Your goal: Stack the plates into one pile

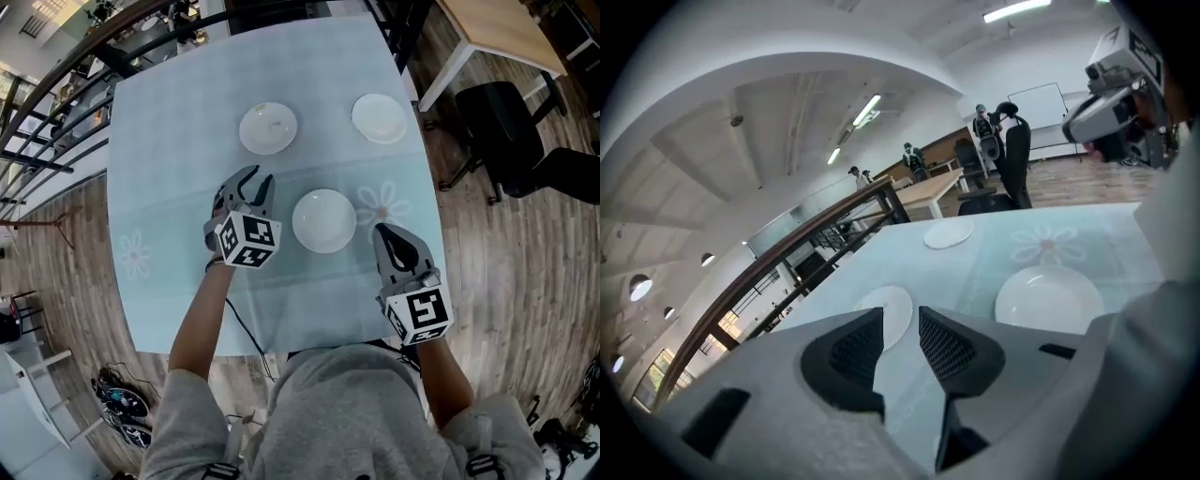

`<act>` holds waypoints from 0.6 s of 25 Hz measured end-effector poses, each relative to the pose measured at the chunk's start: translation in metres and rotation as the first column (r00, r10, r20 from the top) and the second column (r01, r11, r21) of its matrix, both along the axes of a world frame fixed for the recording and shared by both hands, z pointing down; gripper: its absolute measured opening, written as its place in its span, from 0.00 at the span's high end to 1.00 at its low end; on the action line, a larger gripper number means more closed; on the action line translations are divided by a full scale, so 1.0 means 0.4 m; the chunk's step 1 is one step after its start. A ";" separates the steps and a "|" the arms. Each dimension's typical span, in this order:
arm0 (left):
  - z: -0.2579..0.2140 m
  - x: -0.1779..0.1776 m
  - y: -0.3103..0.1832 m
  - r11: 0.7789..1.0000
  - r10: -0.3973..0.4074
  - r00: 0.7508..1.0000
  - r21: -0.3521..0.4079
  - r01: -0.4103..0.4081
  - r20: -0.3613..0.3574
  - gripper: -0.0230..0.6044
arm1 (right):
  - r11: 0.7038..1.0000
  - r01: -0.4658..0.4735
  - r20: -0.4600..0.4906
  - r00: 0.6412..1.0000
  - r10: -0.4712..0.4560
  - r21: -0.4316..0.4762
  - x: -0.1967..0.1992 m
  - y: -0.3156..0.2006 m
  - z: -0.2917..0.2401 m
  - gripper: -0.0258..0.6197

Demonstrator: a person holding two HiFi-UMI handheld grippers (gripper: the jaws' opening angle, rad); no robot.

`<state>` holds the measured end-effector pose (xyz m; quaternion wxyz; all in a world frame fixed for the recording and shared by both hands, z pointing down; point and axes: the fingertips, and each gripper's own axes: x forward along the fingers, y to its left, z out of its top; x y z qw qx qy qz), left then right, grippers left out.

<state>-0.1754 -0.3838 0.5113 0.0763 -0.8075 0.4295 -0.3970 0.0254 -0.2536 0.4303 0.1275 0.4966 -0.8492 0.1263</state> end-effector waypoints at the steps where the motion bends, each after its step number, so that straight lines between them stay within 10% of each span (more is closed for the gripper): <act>1: 0.030 -0.007 -0.023 1.000 0.003 1.000 -0.014 -0.003 0.022 0.77 | 1.000 0.003 -0.005 1.000 -0.003 -0.008 -0.003 -0.007 0.008 0.92; 15: 0.273 -0.039 -0.195 0.988 0.132 0.945 -0.118 -0.101 0.300 0.77 | 0.994 -0.026 -0.050 0.999 0.021 -0.103 -0.004 -0.064 0.110 0.92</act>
